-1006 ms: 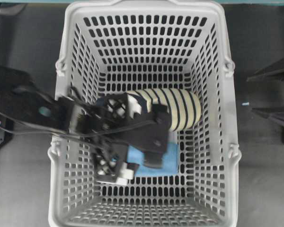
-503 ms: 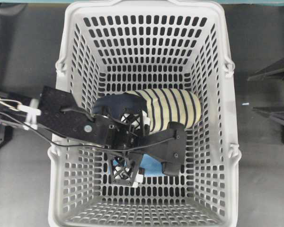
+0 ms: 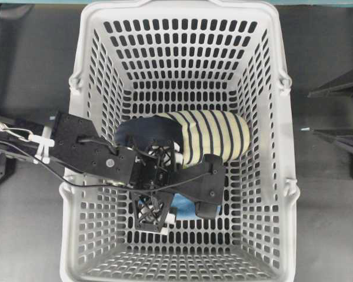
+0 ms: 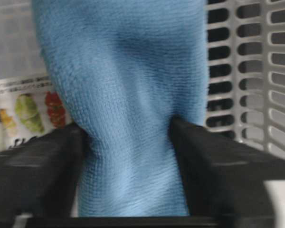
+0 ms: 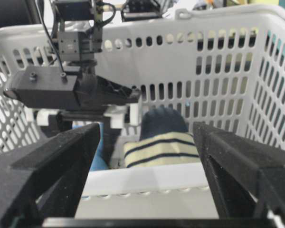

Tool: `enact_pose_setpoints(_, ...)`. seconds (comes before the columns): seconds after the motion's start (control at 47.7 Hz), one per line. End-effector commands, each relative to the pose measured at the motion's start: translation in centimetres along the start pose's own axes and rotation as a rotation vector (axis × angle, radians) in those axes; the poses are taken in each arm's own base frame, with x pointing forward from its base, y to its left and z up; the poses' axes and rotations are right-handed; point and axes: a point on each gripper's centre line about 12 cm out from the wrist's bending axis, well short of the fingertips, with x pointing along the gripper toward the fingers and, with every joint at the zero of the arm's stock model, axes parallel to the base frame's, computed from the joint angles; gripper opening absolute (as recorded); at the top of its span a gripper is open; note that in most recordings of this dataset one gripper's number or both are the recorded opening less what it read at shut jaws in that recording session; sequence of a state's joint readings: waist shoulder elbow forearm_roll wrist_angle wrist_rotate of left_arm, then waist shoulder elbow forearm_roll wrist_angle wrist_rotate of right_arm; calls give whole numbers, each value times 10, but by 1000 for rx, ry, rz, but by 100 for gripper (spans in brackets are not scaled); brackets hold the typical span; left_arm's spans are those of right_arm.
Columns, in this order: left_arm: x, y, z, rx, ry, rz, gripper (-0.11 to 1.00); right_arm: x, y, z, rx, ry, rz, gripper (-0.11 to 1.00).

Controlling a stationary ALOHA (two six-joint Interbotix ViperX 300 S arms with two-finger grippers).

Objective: Pick up the blue cloth from the shopping basket with the left arm.
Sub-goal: 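Close the left gripper on the blue cloth's edge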

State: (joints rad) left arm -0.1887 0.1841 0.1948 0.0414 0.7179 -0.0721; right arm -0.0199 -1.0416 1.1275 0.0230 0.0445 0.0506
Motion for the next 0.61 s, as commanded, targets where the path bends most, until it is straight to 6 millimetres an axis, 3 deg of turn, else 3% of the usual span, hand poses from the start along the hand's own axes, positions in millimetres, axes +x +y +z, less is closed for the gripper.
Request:
enact_pose_setpoints(0.0,-8,-4,4,16,-22,-2,50,1,0,5,5,-14,-1,76)
enact_pose_setpoints(0.063,-19,-4,9,21,-48,-3,31,1,0,5,5,-20,0,76)
enact_pose_setpoints(0.147,-39,-3,19,21,-101,-5,13,1,0,6,5,-22,0,76)
enact_pose_setpoints(0.377,-118,-2,53,20,-272,-9,13,-1,0,7,6,-31,1,76)
enact_pose_setpoints(0.587,-193,0,70,11,-295,-5,13,-4,0,10,6,-48,2,76)
